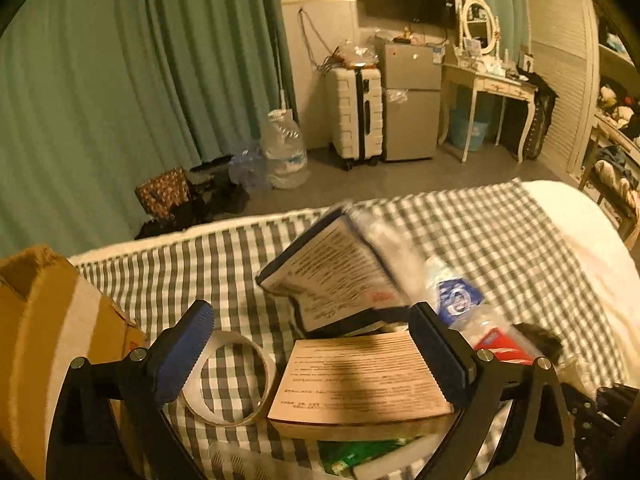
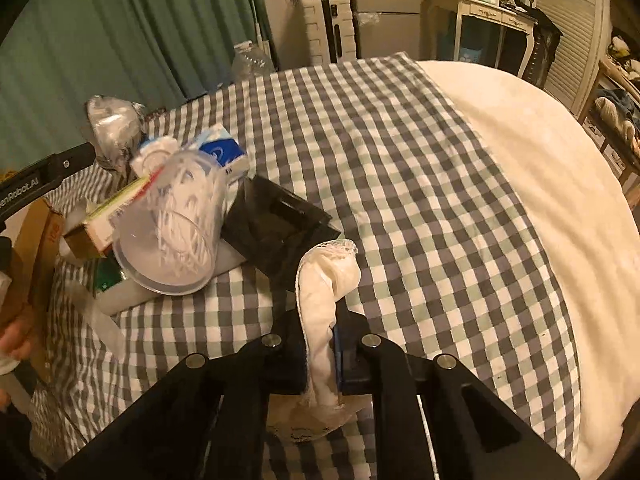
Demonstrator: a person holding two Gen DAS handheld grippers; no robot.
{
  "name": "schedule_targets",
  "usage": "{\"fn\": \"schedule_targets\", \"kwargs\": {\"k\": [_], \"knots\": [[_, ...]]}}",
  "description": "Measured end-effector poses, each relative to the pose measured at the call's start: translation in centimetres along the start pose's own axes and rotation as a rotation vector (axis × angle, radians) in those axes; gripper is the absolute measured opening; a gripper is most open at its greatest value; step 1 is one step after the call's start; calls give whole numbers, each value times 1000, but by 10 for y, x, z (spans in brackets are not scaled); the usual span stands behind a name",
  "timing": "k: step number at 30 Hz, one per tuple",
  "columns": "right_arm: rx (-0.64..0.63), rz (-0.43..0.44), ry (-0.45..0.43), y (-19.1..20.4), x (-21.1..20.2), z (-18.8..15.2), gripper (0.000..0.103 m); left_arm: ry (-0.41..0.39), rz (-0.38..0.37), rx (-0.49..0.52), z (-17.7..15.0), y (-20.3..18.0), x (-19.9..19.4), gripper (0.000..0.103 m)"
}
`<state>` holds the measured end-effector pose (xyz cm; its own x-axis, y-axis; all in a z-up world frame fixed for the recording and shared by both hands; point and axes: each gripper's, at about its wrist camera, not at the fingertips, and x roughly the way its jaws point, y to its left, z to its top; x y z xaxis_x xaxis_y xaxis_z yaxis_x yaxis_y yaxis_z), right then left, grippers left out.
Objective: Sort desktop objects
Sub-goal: 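Grasp the tissue-paper packet with the left tool while the right tool grasps the white lace cloth, then carry the tissue packet and lace cloth over the cardboard box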
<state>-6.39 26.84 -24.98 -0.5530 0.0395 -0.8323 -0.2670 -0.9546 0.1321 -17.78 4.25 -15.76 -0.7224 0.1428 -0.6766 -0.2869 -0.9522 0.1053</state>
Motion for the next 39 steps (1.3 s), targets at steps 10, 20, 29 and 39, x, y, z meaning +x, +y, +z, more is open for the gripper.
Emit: {"fn": "schedule_targets", "kwargs": {"k": [10,20,29,39], "knots": [[0,-11,-112,5,-31,12,9,30,-76,-123,14,-1,22,103],[-58,0,-147,4,-14,18,9,154,-95,-150,5,-15,76,46],[-20,-5,-183,1,-24,24,9,94,-84,-116,4,0,36,10],[5,11,-297,-3,-84,40,9,-14,-106,-108,22,15,-61,10]]}}
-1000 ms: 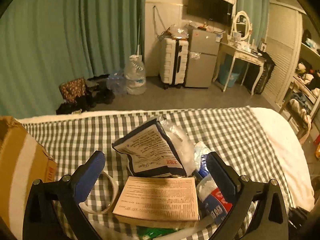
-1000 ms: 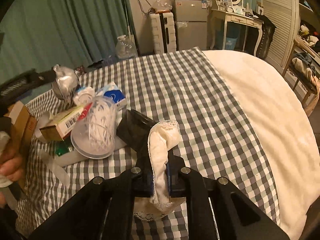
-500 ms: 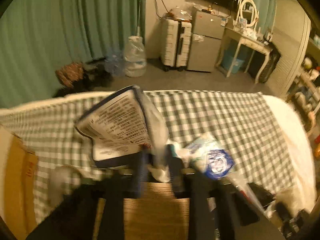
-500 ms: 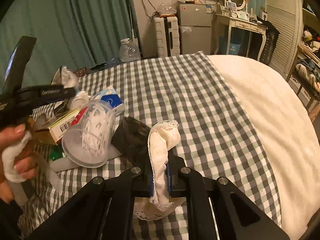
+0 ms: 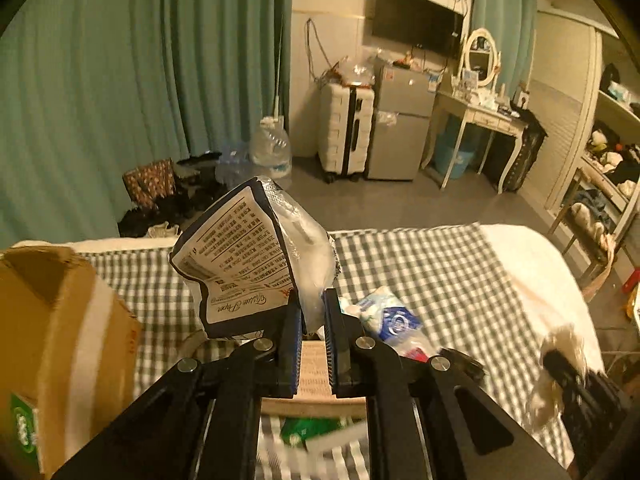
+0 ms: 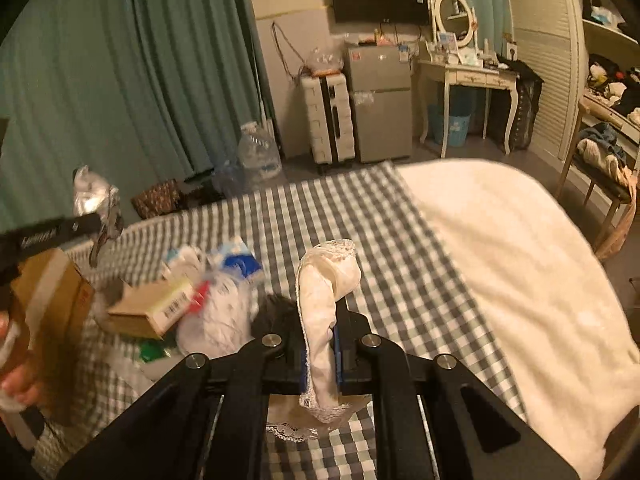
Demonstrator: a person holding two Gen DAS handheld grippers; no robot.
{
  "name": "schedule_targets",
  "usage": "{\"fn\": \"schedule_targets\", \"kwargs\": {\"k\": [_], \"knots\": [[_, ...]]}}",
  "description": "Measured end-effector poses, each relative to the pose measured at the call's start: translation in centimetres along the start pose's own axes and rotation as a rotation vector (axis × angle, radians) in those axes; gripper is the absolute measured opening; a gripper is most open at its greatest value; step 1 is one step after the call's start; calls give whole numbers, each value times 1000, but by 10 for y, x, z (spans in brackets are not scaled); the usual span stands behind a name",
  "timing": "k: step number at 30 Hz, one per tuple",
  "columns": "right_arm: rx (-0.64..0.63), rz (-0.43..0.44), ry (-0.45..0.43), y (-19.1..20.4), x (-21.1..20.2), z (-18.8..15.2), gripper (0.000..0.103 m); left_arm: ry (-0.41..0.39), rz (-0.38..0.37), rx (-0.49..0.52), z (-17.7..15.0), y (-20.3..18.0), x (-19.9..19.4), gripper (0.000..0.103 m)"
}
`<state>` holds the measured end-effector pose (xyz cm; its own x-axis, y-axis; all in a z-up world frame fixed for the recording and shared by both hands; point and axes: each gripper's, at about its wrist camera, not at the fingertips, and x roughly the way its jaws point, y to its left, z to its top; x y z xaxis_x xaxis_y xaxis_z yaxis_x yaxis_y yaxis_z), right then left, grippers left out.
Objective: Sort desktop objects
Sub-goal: 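Carry the tissue packet and lace cloth over the cardboard box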
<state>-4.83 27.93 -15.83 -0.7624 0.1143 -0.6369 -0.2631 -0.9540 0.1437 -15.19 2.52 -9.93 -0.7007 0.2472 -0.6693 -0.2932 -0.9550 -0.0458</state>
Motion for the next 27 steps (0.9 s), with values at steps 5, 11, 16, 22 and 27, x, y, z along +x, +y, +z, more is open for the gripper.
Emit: {"fn": "schedule_targets", "kwargs": {"k": [5,11,16,22,27], "knots": [[14,16,-32,1,-39,18,9,-50,-6,40,3,-4,-50,10],[18,35,-69,7,-84,40,9,-103,-7,33,10,-1,-103,10],[-13,53,-120,22,-125,56,9,-160,4,37,18,1,-143,10],[-55,62,-151,45,-156,70,9,-206,11,23,21,18,-178,10],[-77,77,-161,67,-167,80,9,-218,24,29,20,31,-191,10]]}}
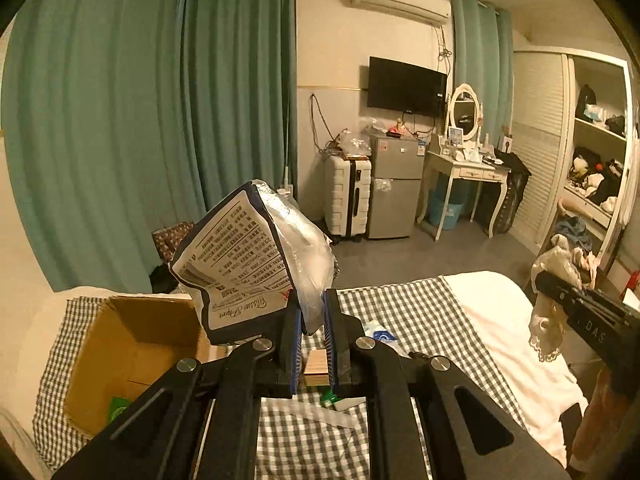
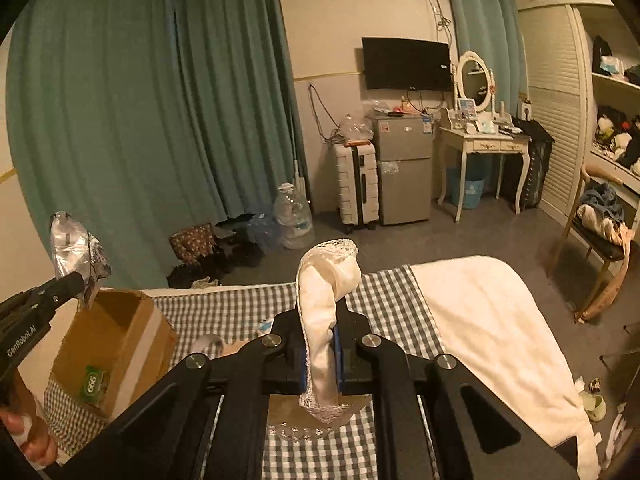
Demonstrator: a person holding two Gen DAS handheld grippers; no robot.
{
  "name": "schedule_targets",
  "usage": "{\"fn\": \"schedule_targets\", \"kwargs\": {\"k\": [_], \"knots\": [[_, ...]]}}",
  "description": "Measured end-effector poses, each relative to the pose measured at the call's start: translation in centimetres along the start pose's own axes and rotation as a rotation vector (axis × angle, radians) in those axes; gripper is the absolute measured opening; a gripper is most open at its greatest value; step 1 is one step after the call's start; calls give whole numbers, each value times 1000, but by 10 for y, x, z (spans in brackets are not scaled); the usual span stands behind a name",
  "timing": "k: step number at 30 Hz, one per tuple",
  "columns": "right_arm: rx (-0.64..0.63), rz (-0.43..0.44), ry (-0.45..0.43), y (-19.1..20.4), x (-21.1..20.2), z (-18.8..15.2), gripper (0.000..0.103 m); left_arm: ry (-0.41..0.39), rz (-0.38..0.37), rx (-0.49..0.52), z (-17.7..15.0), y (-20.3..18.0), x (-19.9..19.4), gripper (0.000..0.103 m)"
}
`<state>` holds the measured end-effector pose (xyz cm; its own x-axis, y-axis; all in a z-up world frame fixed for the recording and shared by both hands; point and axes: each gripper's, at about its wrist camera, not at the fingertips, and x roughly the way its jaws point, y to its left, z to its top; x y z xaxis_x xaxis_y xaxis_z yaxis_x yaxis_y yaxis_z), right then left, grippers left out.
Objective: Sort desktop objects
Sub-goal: 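Carry the tissue packet and lace cloth over the cardboard box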
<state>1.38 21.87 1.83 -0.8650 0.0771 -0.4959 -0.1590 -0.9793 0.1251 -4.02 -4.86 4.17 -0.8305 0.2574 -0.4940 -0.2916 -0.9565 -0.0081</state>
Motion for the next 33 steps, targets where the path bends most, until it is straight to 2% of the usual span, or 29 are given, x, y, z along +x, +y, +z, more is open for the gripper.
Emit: {"fn": "schedule_targets", "kwargs": {"k": [10,14,24,33], "knots": [[-18,57,-9,48,-2,19,9,-14,48,8,-6,47,-20,10],[-42,86,-17,75,2,24,9,-14,68,-23,-9,72,-21,10],[-78,158,5,133,25,24,9,10,104,-49,-21,124,-14,10],[-129,234,38,188,45,11,9,56,156,-136,-36,188,3,10]]}}
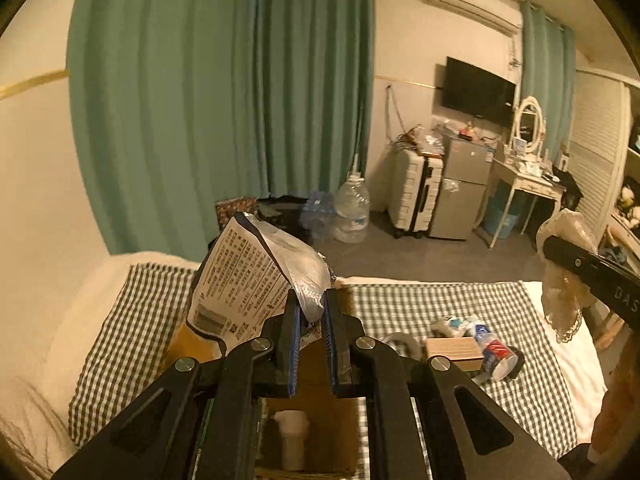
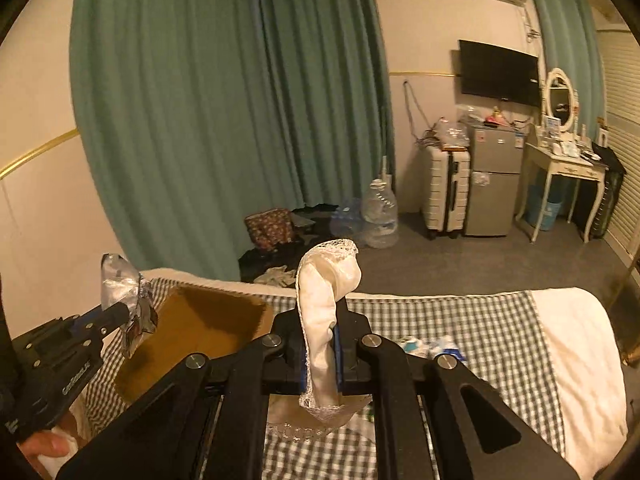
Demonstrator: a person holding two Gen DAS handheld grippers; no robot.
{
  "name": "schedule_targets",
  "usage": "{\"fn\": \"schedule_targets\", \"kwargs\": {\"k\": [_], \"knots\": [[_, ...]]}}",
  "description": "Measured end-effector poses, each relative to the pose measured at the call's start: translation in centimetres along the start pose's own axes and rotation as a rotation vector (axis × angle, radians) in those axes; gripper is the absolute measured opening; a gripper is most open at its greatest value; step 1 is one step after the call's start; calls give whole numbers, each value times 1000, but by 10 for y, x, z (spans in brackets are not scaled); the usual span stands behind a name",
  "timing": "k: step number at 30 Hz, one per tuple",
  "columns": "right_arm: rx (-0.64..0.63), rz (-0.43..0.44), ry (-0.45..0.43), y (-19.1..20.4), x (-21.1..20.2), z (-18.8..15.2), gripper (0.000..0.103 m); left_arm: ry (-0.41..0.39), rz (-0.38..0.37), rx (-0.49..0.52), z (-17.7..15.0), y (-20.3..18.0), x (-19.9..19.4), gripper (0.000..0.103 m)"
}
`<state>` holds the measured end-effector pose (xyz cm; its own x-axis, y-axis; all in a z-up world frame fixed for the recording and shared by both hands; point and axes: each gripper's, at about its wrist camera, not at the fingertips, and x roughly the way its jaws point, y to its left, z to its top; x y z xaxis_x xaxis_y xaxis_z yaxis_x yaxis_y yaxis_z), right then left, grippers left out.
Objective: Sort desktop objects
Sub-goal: 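Carry the tissue packet and lace cloth over the cardboard box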
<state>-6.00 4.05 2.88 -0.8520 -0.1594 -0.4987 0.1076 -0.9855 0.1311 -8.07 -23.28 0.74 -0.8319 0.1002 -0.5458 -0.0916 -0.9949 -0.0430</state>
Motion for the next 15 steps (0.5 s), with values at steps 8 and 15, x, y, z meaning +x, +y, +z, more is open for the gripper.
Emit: {"fn": "schedule_targets", "kwargs": {"k": [8,15], "knots": [[-27,69,42,41,36,-6,9,42,10,-2,-7,21,17,10],[-50,130,78,76,64,-16,9,72,7,7,-11,26,35,10]]}}
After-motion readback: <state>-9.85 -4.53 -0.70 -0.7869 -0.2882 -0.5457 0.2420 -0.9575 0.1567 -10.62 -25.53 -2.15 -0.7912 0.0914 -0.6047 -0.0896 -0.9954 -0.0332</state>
